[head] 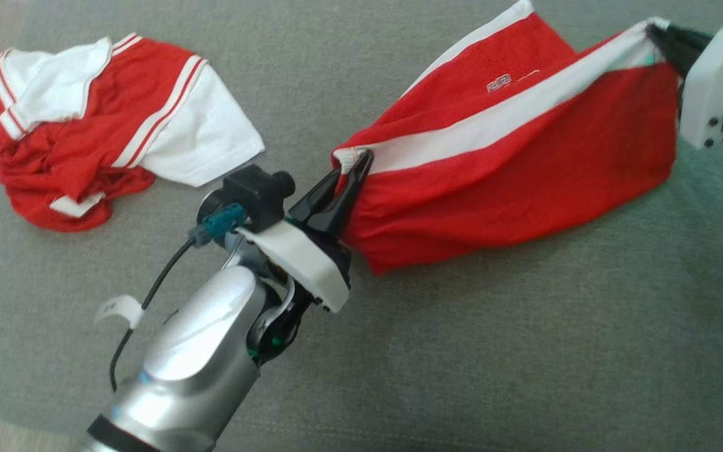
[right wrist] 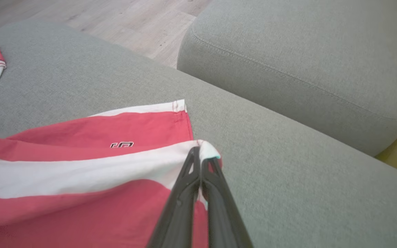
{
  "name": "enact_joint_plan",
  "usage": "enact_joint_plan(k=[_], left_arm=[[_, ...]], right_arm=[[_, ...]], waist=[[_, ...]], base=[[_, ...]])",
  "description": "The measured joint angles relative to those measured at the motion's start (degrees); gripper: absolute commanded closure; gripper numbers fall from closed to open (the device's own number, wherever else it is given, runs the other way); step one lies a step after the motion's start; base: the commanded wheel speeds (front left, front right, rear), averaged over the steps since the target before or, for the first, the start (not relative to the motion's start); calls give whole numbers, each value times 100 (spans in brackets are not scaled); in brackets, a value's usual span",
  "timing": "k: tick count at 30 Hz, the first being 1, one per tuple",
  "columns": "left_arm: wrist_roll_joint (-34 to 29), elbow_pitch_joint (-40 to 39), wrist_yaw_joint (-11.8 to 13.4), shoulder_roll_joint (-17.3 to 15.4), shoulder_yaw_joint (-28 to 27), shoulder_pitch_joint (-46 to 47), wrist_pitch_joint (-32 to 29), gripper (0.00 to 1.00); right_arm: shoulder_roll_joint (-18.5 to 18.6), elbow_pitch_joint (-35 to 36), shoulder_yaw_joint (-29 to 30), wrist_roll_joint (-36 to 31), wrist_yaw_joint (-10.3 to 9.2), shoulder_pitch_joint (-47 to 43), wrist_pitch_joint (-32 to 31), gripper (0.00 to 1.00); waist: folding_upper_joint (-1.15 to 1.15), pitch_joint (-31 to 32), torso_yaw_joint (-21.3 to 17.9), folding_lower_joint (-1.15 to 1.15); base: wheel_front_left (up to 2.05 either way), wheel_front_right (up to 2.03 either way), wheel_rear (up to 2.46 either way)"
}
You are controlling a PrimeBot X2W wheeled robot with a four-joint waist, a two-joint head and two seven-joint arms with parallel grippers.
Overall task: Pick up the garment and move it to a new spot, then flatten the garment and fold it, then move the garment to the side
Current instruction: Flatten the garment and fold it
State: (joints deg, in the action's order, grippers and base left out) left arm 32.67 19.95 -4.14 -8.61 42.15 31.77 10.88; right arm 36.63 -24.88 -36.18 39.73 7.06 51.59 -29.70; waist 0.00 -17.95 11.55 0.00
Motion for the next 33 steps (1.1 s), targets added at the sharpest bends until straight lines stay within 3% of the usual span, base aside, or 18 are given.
enact_joint_plan(k=[11, 29, 30, 31, 32, 33], left_arm=[[0, 520, -99, 345, 7, 483, 233, 100], [-62, 933, -145, 578, -221, 866, 342, 100], [-85, 955, -148, 590, -222, 866, 342, 100], [-87, 988, -149, 602, -224, 866, 342, 100], [-104, 1002, -147, 610, -232, 865, 342, 20], [-132, 1004, -143, 612, -248, 866, 343, 0]], right_arm=[[-129, -743, -650, -59, 0, 968, 636, 100], [-396, -1981, -1534, 66, 0, 1982, 1569, 100], [-425, -2118, -1503, 111, 0, 1982, 1650, 29], [-458, -2248, -1519, 162, -1, 1983, 1642, 0], [-486, -2309, -1532, 162, 0, 1982, 1660, 0], [-522, -2348, -1548, 162, 0, 1988, 1700, 0]], waist=[[0, -430, 302, 0], [0, -951, 446, 1], [0, -939, 450, 1], [0, -921, 451, 1], [0, -911, 443, 1], [0, -910, 429, 0]], base=[[0, 0, 0], [0, 0, 0], [0, 0, 0], [0, 0, 0], [0, 0, 0], [0, 0, 0]])
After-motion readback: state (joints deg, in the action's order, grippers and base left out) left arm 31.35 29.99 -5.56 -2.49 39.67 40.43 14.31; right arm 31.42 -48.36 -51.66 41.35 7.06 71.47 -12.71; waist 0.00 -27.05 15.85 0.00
